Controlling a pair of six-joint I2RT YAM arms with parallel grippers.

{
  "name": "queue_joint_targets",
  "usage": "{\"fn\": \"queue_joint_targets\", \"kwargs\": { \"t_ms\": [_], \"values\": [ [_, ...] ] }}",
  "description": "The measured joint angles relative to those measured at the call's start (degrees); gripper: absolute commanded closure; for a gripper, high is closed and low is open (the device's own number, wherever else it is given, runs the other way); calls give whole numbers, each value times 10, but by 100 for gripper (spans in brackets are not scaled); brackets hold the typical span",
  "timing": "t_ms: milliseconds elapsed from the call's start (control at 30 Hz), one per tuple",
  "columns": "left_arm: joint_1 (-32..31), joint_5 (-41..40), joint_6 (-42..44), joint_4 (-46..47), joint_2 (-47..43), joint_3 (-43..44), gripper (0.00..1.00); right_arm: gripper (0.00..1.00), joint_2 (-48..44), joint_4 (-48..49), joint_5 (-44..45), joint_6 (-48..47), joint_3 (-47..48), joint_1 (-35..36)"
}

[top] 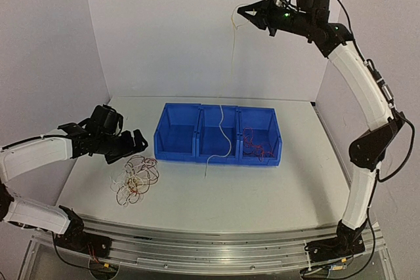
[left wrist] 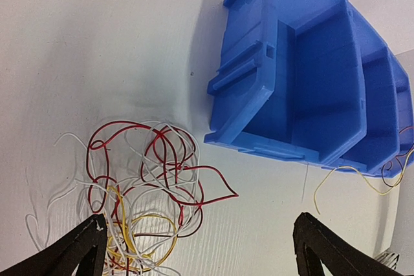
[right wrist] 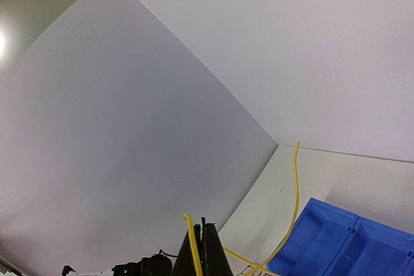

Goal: Untangle the cables

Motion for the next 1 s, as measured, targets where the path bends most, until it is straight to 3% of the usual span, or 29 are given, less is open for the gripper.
{"fn": "queue_joint_targets", "kwargs": {
  "t_ms": [300,600,1000],
  "values": [
    [0,1,0,5,3,-4,0,100,45,72,107,-70,32,0],
    [0,4,7,15,14,-12,0,100,117,162,180,-73,37,0],
    [0,5,9,23,27,-15,0,100,170,191,249,-136,68,1]
  ]
}}
